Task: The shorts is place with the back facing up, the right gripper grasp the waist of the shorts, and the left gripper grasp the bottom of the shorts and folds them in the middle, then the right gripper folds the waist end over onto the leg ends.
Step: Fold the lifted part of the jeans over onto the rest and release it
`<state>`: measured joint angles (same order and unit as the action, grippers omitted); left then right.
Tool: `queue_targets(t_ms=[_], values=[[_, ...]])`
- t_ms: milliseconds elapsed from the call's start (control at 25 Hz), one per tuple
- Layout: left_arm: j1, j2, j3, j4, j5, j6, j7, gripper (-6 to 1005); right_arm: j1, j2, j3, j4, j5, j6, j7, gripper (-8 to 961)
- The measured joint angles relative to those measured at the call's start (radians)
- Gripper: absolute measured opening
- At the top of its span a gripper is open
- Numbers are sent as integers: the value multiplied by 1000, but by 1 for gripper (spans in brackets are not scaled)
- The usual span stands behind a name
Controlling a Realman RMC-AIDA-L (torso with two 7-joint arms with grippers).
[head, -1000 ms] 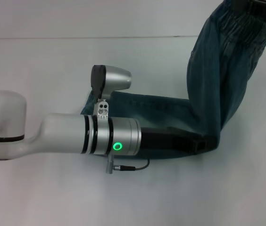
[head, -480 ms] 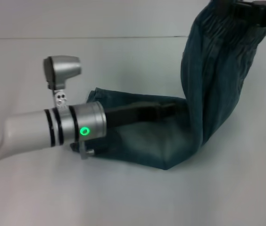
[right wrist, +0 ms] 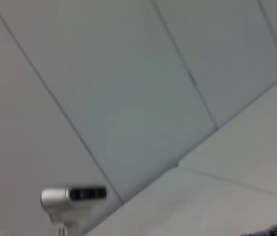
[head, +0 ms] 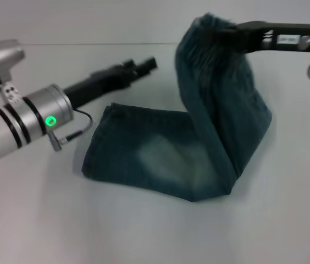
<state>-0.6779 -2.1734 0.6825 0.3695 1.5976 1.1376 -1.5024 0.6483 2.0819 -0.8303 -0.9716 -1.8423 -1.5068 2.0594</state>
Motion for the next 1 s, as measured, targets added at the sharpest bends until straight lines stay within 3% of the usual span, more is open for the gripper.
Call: queue_targets(t_ms=[120, 400, 760, 1000], values=[[16, 2, -17, 30, -61, -46, 43, 748, 28, 2, -81, 39, 0, 54, 1, 121], [28, 4, -77, 51, -213, -133, 233, 749, 134, 4, -245, 162, 0, 171, 11, 125], [31, 3, -77, 49, -236, -156, 287, 748, 296, 14, -426, 337, 1, 302, 13, 130], [41, 2, -71, 48, -237, -145, 288, 748, 360, 15, -498, 406, 1, 367, 13, 134]])
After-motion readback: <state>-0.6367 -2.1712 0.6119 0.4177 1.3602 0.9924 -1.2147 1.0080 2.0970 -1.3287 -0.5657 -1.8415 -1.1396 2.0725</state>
